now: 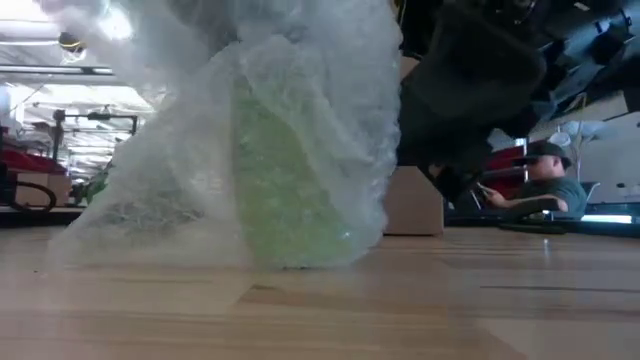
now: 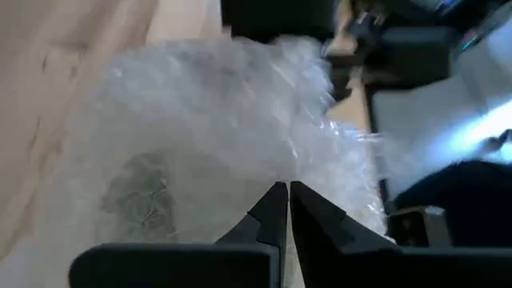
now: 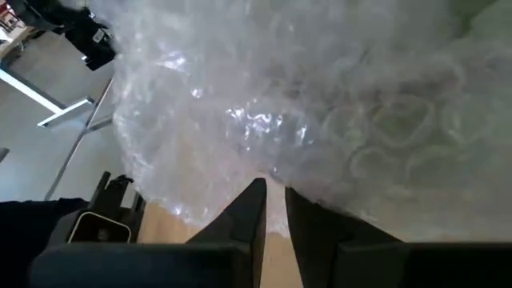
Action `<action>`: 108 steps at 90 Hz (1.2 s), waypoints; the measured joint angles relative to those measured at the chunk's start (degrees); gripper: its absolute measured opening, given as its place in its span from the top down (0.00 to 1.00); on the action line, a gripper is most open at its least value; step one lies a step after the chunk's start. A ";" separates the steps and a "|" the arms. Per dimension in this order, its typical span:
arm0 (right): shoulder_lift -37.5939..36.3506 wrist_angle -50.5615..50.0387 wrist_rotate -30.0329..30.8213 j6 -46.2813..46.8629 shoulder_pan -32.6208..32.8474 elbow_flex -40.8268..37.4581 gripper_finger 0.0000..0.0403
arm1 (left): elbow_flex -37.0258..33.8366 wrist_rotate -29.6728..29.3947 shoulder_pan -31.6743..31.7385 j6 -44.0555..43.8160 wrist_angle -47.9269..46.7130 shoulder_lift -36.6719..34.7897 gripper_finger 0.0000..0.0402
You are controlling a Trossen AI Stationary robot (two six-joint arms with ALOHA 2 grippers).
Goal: Wrap mug
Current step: Wrap the green mug in bubble wrap
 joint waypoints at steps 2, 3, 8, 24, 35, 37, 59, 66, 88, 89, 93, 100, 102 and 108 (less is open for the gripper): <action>0.00 -0.01 0.01 -0.06 0.01 0.00 0.91 | 1.30 0.03 0.09 -0.21 -2.63 0.56 1.00; 0.00 -0.02 0.00 -0.07 0.01 0.00 0.91 | 1.88 0.01 0.18 -0.34 -4.00 0.79 1.00; 0.00 -0.09 0.02 -0.12 0.03 -0.02 0.91 | 4.95 0.07 0.63 -0.68 -10.01 2.23 1.00; 0.00 -0.23 0.04 -1.08 0.08 0.00 0.91 | 12.24 0.92 1.93 1.82 -17.80 6.16 1.00; 0.00 -0.40 0.05 -1.43 0.10 -0.02 0.91 | 14.89 3.85 3.39 3.31 -18.91 9.06 1.00; 0.00 -0.40 0.14 -1.44 0.10 -0.02 0.91 | 15.23 4.17 3.66 3.21 -19.65 9.66 1.00; -0.02 0.02 1.36 -2.65 0.08 -0.02 0.91 | 16.60 9.21 5.32 1.63 -23.07 15.63 1.00; -0.04 0.10 1.37 -2.79 0.08 -0.02 0.91 | 16.64 9.78 5.32 1.53 -22.76 16.45 1.00; -1.30 -0.89 1.44 -3.22 0.10 -0.02 0.91 | 16.69 10.06 5.60 1.26 -23.08 16.41 1.00; -1.54 -1.18 1.35 -3.40 0.10 -0.02 0.91 | 16.77 10.06 5.59 1.26 -23.16 16.41 1.00; -2.63 -2.45 1.00 -4.27 0.14 -0.02 0.91 | 17.39 9.98 5.42 1.39 -23.62 16.47 1.00; -5.40 -6.50 0.83 -4.99 0.31 -0.07 0.91 | 18.79 9.68 4.95 2.05 -24.35 16.56 1.00; -6.23 -7.78 0.87 -5.34 0.51 -0.07 0.91 | 19.23 9.61 4.86 2.27 -24.72 16.63 1.00; -8.91 -11.69 1.69 -5.76 0.97 -0.07 0.91 | 20.73 9.03 4.59 2.36 -26.40 16.68 1.00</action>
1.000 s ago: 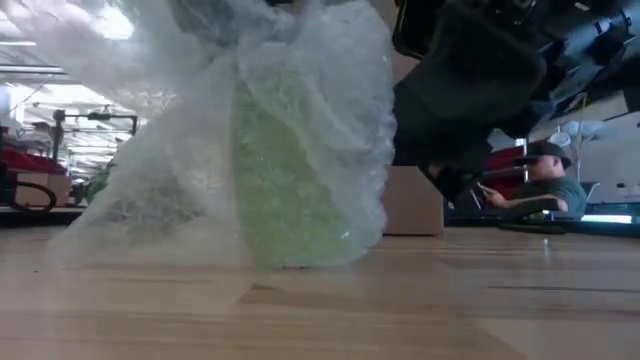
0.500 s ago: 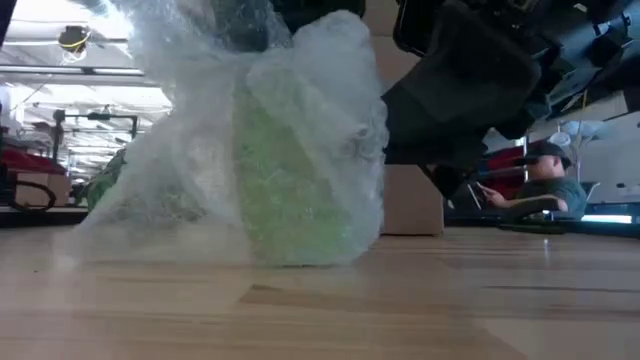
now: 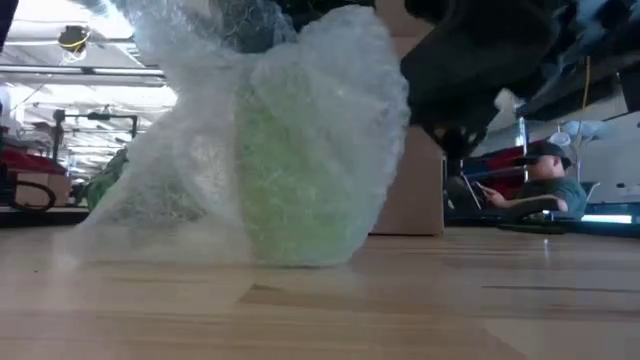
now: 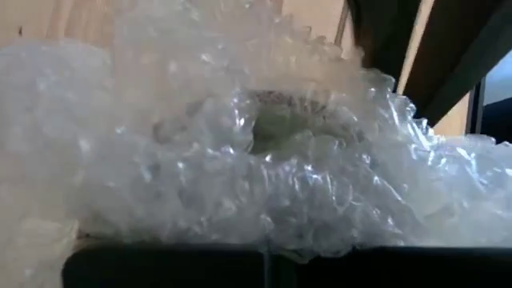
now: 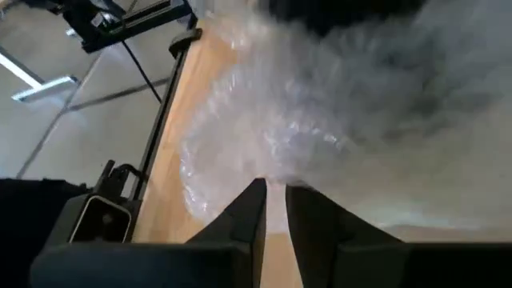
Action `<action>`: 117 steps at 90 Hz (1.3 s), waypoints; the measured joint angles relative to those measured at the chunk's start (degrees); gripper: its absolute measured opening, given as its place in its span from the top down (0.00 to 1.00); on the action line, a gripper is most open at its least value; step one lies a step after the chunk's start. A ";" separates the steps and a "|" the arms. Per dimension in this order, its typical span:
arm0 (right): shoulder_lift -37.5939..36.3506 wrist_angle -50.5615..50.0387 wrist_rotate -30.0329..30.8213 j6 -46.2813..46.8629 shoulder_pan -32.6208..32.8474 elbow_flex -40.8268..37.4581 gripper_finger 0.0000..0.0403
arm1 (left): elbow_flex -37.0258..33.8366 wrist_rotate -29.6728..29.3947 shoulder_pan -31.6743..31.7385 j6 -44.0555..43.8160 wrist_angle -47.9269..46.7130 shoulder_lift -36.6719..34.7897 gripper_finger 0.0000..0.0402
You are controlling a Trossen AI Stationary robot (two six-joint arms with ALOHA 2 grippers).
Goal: Wrap mug
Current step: Wrap the green mug in bubble wrap
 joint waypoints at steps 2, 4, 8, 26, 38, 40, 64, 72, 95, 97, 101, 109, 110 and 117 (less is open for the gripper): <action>-0.95 -1.37 0.18 0.00 0.18 0.00 0.91 | 0.54 -0.16 -0.06 -0.07 -0.81 0.04 1.00; -1.78 -2.65 0.48 -0.02 0.33 0.00 0.91 | 1.13 -0.40 -0.10 -0.08 -1.90 0.10 1.00; -3.28 -4.56 0.99 -0.05 0.59 0.01 0.91 | 2.41 -0.63 -0.26 -0.19 -4.12 0.21 1.00; -7.54 -12.17 5.04 -0.08 2.82 0.00 0.91 | 7.48 -1.44 -0.83 -1.65 -11.53 0.38 1.00; -7.79 -14.28 6.32 -0.02 3.72 0.02 0.91 | 11.09 -3.95 -1.39 -2.19 -14.77 0.38 1.00; -7.79 -14.53 6.29 -0.02 3.72 0.02 0.91 | 11.84 -4.17 -1.48 -2.28 -15.41 0.38 1.00; -7.77 -16.04 6.31 -0.15 3.70 0.02 0.91 | 16.97 -6.30 -2.11 -2.86 -17.69 0.21 1.00; -7.77 -17.63 5.73 -0.16 3.70 0.02 0.91 | 17.11 -6.55 -2.17 -3.75 -17.81 0.12 1.00; -7.75 -18.67 4.77 -0.10 3.68 0.02 0.91 | 18.01 -6.64 -3.10 -3.50 -19.40 0.15 1.00; -7.75 -18.71 4.77 -0.13 3.68 0.02 0.91 | 18.54 -6.84 -3.25 -3.25 -19.98 0.20 1.00; -7.75 -18.72 4.77 -0.13 3.68 0.02 0.91 | 19.79 -7.54 -3.54 -2.73 -20.79 0.19 1.00; -7.75 -18.74 4.77 -0.16 3.68 0.02 0.91 | 22.53 -10.94 -4.07 -1.70 -23.38 0.08 1.00; -7.75 -18.78 4.76 -0.16 3.68 0.02 0.91 | 22.93 -11.57 -4.14 -1.44 -23.85 0.08 1.00; -7.75 -18.85 4.77 -0.16 3.68 0.02 0.91 | 25.33 -15.12 -4.47 0.22 -25.10 0.09 1.00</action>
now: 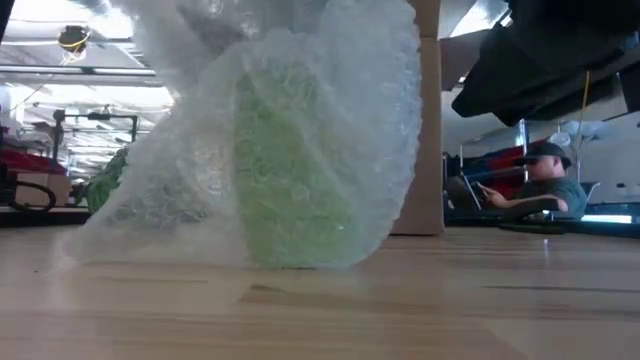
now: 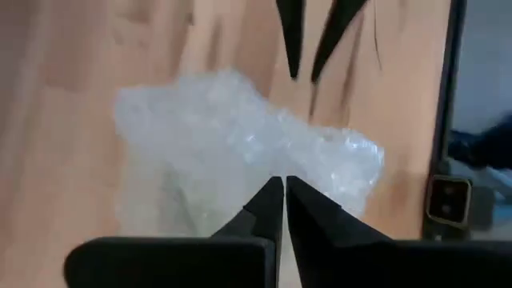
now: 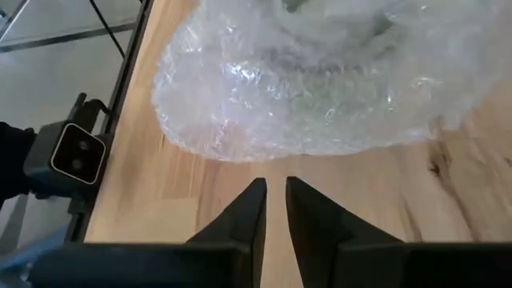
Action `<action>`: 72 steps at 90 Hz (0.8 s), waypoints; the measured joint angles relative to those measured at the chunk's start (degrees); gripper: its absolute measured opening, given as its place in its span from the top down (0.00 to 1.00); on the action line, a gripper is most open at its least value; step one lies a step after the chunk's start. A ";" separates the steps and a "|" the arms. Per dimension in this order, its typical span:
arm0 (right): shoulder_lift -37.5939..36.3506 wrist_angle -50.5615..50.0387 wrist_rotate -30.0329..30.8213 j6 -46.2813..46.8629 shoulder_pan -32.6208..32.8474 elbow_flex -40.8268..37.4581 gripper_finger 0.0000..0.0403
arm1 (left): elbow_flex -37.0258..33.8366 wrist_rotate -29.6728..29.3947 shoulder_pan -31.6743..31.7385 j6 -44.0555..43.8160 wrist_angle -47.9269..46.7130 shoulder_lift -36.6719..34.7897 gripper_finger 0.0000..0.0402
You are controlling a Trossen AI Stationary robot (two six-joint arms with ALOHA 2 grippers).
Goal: Wrap mug
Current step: Wrap the green mug in bubble wrap
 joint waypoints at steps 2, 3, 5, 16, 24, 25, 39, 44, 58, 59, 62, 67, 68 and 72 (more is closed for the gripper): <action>0.00 0.00 -0.01 0.00 0.00 0.00 0.91 | 0.30 -0.36 0.07 0.47 0.25 -0.01 1.00; 0.00 0.00 -0.02 0.00 0.00 0.00 0.91 | 0.41 -0.53 0.15 0.68 0.42 -0.01 1.00; 0.00 0.00 -0.02 0.00 0.00 0.00 0.91 | 0.54 -0.68 0.33 1.37 0.68 -0.13 1.00; 0.00 0.00 -0.02 0.00 0.00 0.00 0.91 | 0.13 -1.56 1.55 3.71 1.10 -0.03 1.00; 0.02 0.00 -0.02 -0.02 0.00 0.00 0.91 | -1.11 -1.77 2.75 4.27 1.48 0.37 1.00; 0.02 0.00 -0.02 -0.02 0.00 0.00 0.91 | -1.30 -1.74 2.88 4.27 1.49 0.42 1.00; 0.02 -0.06 -0.02 -0.02 0.00 0.00 0.91 | -2.75 3.79 3.74 4.40 1.98 2.95 1.00; 0.02 -0.19 -0.02 -0.02 0.00 0.00 0.91 | -2.78 6.58 3.52 4.66 2.38 4.21 1.00; 0.02 -0.61 0.04 -0.02 -0.02 0.00 0.91 | -2.76 12.09 2.67 4.64 4.78 6.88 1.00; 0.02 -0.60 0.04 -0.03 -0.02 0.00 0.91 | -2.76 12.21 2.62 4.63 4.79 7.08 1.00; 0.02 -0.61 0.05 -0.02 -0.04 0.00 0.91 | -2.76 12.40 2.41 4.42 4.76 7.80 1.00; 0.02 -0.55 0.08 -0.02 -0.04 0.00 0.91 | -2.76 12.45 2.36 4.25 4.43 8.83 1.00; 0.02 -0.56 0.09 -0.02 -0.04 0.00 0.91 | -2.76 12.51 2.36 4.25 4.40 9.06 1.00; 0.02 -0.59 0.10 -0.02 -0.04 0.00 0.91 | -2.76 12.69 2.36 4.23 4.38 9.75 1.00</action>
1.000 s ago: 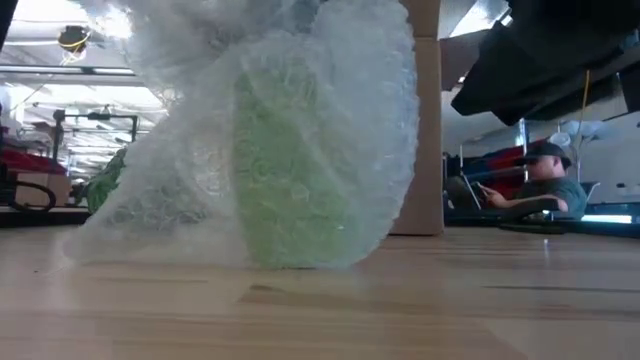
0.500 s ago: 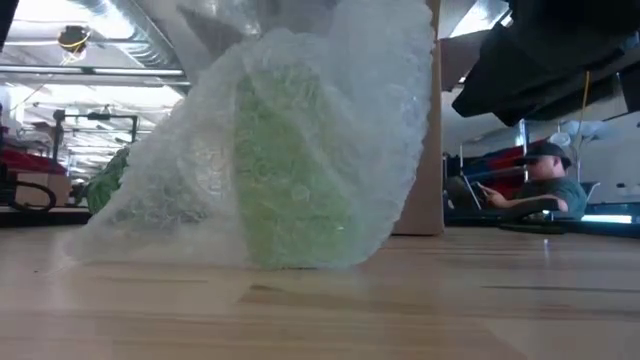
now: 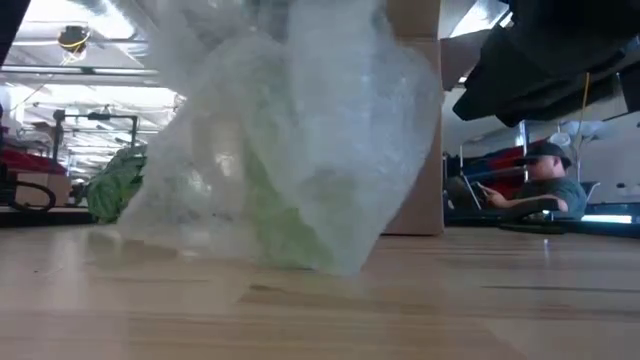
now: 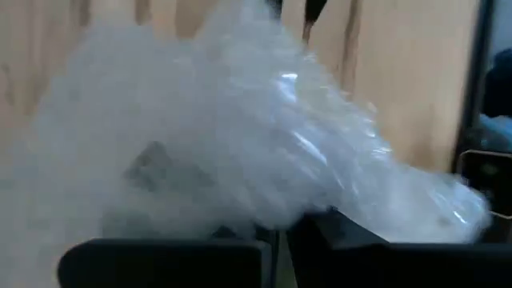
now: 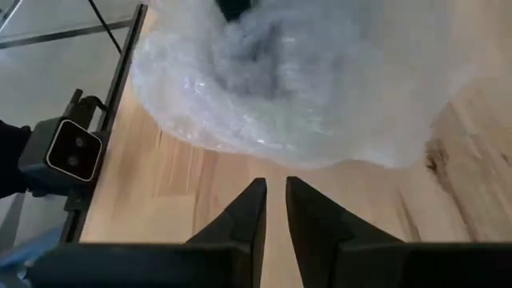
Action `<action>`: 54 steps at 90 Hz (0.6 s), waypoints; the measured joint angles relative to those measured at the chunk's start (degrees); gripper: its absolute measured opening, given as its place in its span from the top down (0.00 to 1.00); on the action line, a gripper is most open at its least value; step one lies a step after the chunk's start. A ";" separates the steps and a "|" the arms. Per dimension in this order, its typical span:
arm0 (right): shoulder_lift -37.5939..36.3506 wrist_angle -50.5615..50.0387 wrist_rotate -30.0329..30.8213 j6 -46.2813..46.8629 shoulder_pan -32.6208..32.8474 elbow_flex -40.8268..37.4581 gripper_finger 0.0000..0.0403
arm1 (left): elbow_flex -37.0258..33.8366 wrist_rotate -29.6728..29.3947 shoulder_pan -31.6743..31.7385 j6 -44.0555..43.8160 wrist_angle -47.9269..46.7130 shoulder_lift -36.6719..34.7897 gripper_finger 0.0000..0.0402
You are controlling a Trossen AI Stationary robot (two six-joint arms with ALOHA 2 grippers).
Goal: Wrap mug
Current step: Wrap the green mug in bubble wrap
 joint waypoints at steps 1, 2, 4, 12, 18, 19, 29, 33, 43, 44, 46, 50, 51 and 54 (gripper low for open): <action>0.00 0.00 0.01 0.00 0.00 0.00 0.91 | 0.00 0.06 0.00 0.00 0.00 0.16 1.00; 0.01 0.00 0.01 0.01 0.00 0.00 0.91 | 0.00 0.15 0.02 -0.02 -0.02 0.30 1.00; 0.02 -0.03 -0.01 0.03 0.00 0.00 0.91 | 0.05 0.23 0.10 -0.02 -0.09 0.61 1.00; 0.02 0.00 0.01 0.05 0.00 0.00 0.91 | 0.09 0.48 0.71 0.37 -0.63 1.33 1.00; 0.02 0.17 0.01 0.07 0.00 0.00 0.91 | 0.11 0.51 1.42 0.83 -1.27 1.58 1.00; 0.02 0.20 0.01 0.07 0.00 0.00 0.91 | 0.11 0.52 1.55 0.96 -1.41 1.61 1.00; 0.04 1.66 -0.09 0.00 0.00 0.00 0.91 | -0.04 0.60 2.84 2.15 -1.75 1.67 1.00; 0.04 2.89 -0.53 -0.21 0.00 0.00 0.91 | -0.08 0.61 3.24 2.75 -1.70 1.70 1.00; 0.08 4.08 -3.30 -3.59 0.04 1.21 0.91 | -1.71 0.78 4.07 3.24 0.28 1.63 1.00; 0.09 4.04 -3.62 -4.03 0.04 1.49 0.91 | -1.99 0.82 4.12 3.22 0.48 1.61 1.00; 0.09 3.95 -4.23 -4.79 0.04 2.10 0.91 | -2.47 0.93 4.17 3.20 0.75 1.56 1.00; 0.09 3.69 -5.51 -6.56 0.04 3.43 0.91 | -3.33 1.13 4.19 3.19 0.95 1.49 1.00; 0.09 3.64 -5.76 -7.07 0.04 3.76 0.91 | -3.61 1.21 4.19 3.19 1.03 1.48 1.00; 0.09 2.83 -6.30 -8.64 0.09 5.00 0.91 | -4.17 1.53 4.20 3.19 1.05 1.41 1.00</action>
